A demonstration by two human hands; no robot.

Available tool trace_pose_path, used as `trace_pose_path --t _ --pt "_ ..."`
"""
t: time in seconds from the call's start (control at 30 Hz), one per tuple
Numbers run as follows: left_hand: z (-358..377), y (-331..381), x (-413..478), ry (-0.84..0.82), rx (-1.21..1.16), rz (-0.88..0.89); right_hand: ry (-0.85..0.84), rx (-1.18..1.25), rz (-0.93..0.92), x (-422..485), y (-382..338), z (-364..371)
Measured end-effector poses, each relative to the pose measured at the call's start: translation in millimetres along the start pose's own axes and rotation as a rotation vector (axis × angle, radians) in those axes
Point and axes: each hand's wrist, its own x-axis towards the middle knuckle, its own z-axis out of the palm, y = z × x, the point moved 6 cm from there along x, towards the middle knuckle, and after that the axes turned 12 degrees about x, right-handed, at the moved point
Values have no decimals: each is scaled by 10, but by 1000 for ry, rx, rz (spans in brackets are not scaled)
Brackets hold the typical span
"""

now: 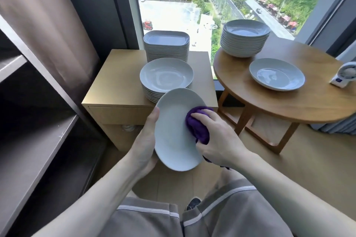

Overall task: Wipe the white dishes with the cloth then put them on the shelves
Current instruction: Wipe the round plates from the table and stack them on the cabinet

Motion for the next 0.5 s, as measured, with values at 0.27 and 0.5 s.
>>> trace_pose_path --t 0.27,0.5 --pt "159 -170 -6 -88 35 -52 149 117 -215 -63 -368 -65" --pt "121 -232 -38 45 -86 -154 -19 256 -281 -267 -670 222"
